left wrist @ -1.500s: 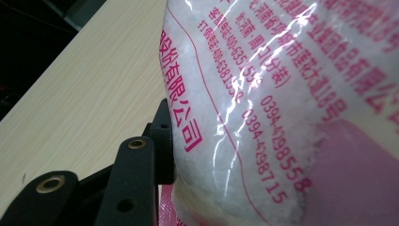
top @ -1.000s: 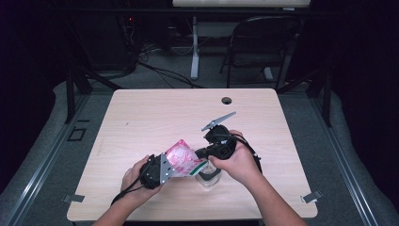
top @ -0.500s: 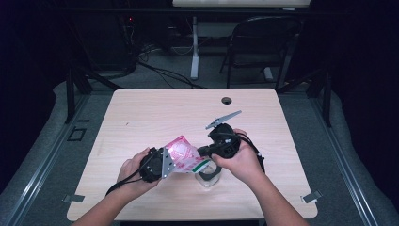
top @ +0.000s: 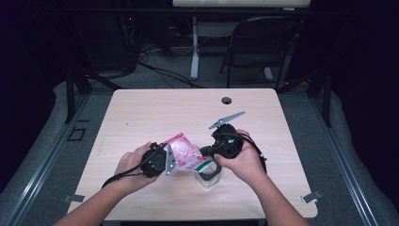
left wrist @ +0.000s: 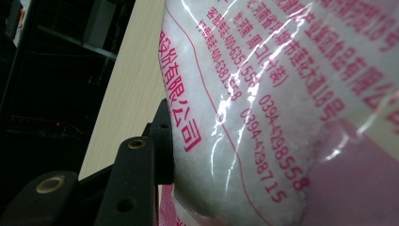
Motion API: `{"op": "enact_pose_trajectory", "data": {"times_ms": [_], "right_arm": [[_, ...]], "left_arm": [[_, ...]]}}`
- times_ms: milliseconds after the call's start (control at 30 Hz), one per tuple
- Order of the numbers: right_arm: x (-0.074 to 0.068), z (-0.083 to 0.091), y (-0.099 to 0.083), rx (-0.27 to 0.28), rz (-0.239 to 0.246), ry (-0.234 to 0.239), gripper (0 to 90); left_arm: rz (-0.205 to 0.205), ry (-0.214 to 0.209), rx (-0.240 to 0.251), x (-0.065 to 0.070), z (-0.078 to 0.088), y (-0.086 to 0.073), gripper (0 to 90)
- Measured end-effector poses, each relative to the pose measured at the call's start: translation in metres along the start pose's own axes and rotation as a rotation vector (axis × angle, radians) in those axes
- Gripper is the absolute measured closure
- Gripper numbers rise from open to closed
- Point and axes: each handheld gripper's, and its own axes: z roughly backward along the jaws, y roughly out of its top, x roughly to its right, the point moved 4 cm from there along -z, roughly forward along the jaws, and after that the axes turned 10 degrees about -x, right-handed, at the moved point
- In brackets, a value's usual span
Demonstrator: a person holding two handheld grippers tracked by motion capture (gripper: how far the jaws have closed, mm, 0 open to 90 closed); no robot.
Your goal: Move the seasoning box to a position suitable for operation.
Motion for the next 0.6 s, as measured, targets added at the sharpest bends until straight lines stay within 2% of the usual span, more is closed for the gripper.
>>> {"op": "enact_pose_trajectory", "data": {"times_ms": [167, 333, 467, 500, 600], "right_arm": [[0.001, 0.0, -0.001, 0.01, -0.004, 0.003, 90.0], [0.002, 0.001, -0.002, 0.014, -0.008, -0.002, 89.5], [0.004, 0.002, -0.003, 0.025, -0.007, -0.003, 84.3], [0.004, 0.003, -0.004, 0.035, -0.008, -0.008, 81.1], [0.004, 0.005, -0.005, 0.049, -0.008, -0.007, 78.3]], "left_arm": [[-0.029, 0.003, -0.015, -0.003, 0.002, 0.003, 59.5], [-0.062, 0.028, -0.032, -0.007, 0.004, 0.005, 59.6], [-0.086, 0.041, -0.039, -0.01, 0.006, 0.008, 59.8], [-0.105, 0.049, -0.047, -0.009, 0.005, 0.009, 59.8], [-0.109, 0.048, -0.047, -0.008, 0.003, 0.011, 59.9]]}}
